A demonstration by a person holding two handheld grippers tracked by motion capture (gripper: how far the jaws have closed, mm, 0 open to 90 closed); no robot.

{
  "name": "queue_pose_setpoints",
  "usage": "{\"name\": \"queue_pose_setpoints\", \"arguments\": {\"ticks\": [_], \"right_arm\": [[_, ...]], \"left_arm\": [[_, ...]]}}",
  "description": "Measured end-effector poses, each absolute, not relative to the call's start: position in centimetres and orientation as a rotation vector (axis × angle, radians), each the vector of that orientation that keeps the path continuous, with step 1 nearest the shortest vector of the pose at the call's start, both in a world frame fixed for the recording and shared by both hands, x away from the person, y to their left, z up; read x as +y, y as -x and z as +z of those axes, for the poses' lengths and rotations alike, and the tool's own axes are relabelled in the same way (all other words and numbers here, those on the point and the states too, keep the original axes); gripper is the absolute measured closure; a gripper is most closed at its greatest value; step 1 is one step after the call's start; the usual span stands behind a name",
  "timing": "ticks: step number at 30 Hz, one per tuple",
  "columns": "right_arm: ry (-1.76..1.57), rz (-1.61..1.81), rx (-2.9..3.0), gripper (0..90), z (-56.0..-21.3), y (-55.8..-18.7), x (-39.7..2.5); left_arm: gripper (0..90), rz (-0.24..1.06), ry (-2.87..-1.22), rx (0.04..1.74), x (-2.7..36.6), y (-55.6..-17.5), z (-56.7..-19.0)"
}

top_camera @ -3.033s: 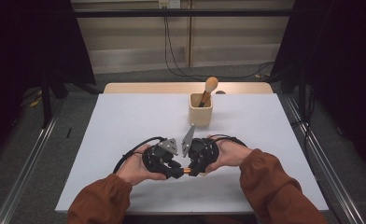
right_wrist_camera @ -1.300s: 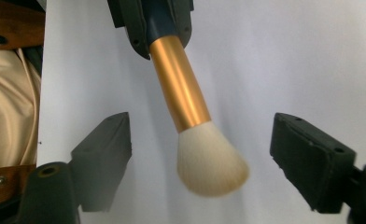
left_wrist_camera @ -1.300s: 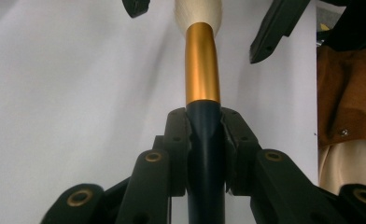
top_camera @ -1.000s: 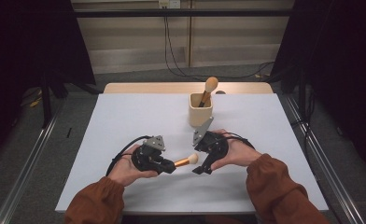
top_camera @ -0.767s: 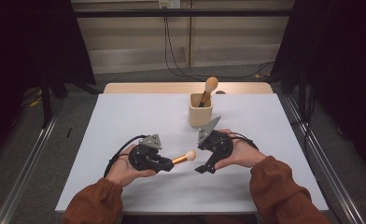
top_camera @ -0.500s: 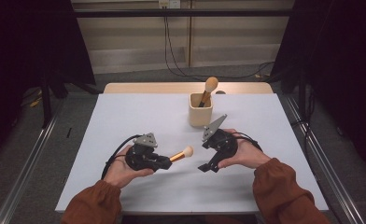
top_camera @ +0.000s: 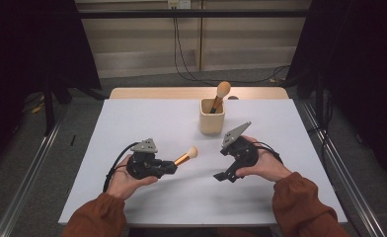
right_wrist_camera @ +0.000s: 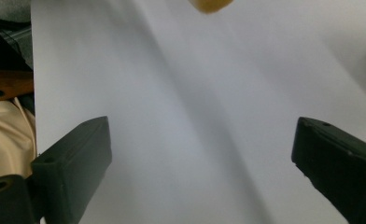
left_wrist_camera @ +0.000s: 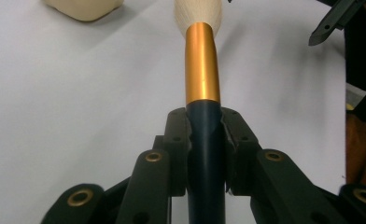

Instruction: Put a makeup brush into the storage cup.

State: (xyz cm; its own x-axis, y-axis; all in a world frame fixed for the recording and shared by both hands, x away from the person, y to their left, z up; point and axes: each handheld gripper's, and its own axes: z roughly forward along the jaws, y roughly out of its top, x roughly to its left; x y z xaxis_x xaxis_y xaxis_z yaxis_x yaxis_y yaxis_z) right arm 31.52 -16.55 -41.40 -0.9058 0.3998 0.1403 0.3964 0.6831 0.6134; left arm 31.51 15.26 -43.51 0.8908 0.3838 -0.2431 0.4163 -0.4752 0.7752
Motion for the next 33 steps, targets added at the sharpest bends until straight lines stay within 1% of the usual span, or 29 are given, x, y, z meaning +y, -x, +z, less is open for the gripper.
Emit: {"name": "queue_pose_setpoints", "arguments": {"ticks": [2,16,18,21,26,33], "right_arm": [[-0.678,1.063,2.870,2.8,-41.6,-31.4,-16.7],[-0.766,1.223,2.773,4.6,-42.5,-30.1,-18.1],[-0.774,1.264,2.763,6.0,-42.6,-30.0,-18.2],[-0.768,1.318,2.746,5.8,-42.8,-29.8,-18.4],[-0.806,1.373,2.697,3.7,-43.0,-29.4,-18.5],[-0.851,1.475,2.553,3.1,-43.2,-29.0,-18.8]], "left_arm": [[74.6,-0.038,-2.098,0.585,15.3,-31.4,-43.4],[74.5,-0.018,-1.985,0.596,15.6,-30.8,-42.9],[74.5,-0.017,-1.970,0.583,15.6,-30.8,-42.8],[74.5,-0.010,-1.953,0.567,15.6,-30.6,-42.9],[74.5,-0.010,-1.921,0.554,15.4,-30.5,-42.9],[74.4,0.021,-1.873,0.513,15.3,-30.2,-42.7]]}}
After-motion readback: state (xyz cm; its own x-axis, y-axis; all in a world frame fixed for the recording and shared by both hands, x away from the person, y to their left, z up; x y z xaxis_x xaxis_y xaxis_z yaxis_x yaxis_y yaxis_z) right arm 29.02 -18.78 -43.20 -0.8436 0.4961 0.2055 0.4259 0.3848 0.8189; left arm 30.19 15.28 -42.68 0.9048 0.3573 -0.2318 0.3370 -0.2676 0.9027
